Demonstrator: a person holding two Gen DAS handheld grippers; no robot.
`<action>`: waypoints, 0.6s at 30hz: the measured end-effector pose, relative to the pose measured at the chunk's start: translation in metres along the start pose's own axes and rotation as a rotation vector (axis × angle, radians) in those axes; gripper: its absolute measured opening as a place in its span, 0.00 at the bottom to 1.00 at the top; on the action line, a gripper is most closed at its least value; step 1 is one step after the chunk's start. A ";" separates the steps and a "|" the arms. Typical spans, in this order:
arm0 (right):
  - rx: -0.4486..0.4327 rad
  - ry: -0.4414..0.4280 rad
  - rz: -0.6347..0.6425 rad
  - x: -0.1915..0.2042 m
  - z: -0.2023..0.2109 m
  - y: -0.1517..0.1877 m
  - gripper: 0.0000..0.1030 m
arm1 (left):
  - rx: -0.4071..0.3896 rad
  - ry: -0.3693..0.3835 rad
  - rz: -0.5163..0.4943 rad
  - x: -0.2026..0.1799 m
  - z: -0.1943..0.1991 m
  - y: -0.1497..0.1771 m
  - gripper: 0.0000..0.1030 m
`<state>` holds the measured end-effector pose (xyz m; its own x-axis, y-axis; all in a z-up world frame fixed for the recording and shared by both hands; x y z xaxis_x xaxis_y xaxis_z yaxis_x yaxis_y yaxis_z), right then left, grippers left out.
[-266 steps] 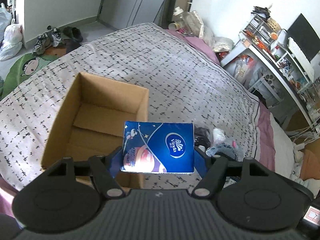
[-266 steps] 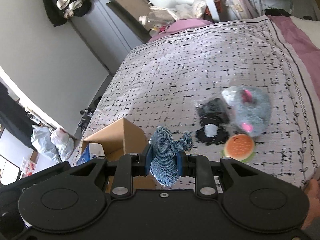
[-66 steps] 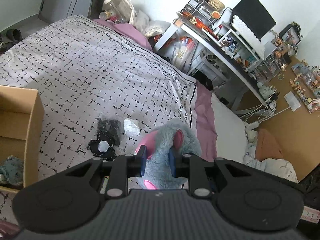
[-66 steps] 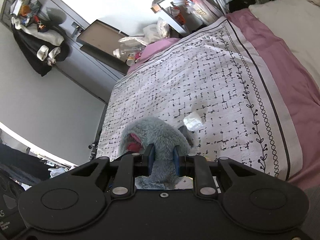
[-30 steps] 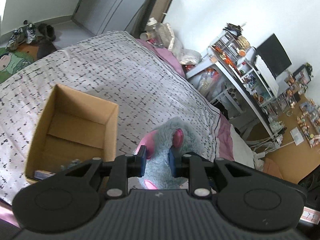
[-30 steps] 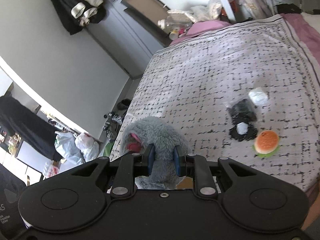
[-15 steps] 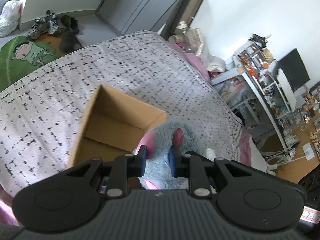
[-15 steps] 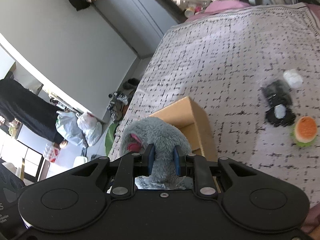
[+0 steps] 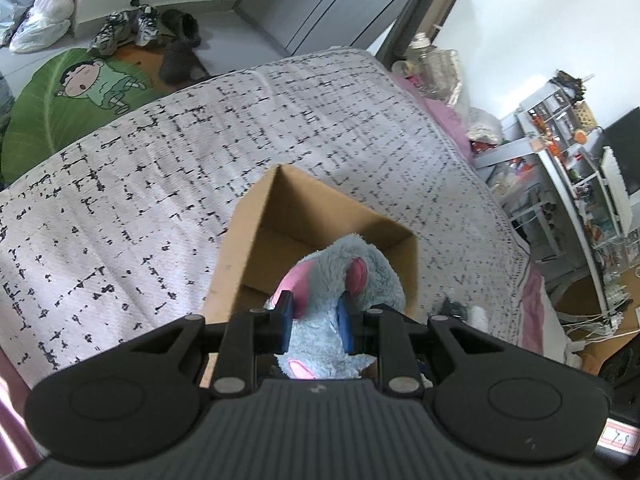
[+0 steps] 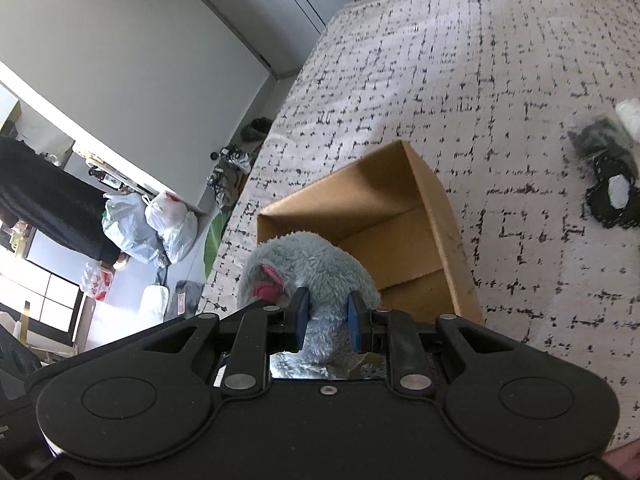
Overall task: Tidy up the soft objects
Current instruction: 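Lift and carry the grey mouse plush with both tools over the box, then lower the mouse plush into the box and open both tools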
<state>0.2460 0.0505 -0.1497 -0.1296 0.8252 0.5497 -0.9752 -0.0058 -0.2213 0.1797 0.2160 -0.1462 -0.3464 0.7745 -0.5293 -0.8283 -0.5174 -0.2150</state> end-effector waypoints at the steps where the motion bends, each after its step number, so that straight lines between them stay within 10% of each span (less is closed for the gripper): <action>1: 0.007 0.000 -0.004 0.000 -0.003 -0.001 0.23 | 0.002 -0.007 0.001 0.001 -0.002 -0.002 0.22; 18: -0.002 0.045 0.007 -0.016 0.014 0.000 0.68 | 0.034 -0.144 0.028 -0.003 -0.005 -0.011 0.37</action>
<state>0.2453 0.0293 -0.1475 -0.1285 0.8499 0.5110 -0.9738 -0.0106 -0.2271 0.1921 0.2170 -0.1466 -0.4270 0.8056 -0.4108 -0.8311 -0.5286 -0.1727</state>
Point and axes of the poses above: each gripper's, at about its wrist camera, not at the fingertips, and z roughly against the way its jaws point, x to its left, y to its underside, the point moved 4 cm from there along -z, roughly the way its jaws point, and after that the axes turned 14 degrees about x, right-handed, at the moved point
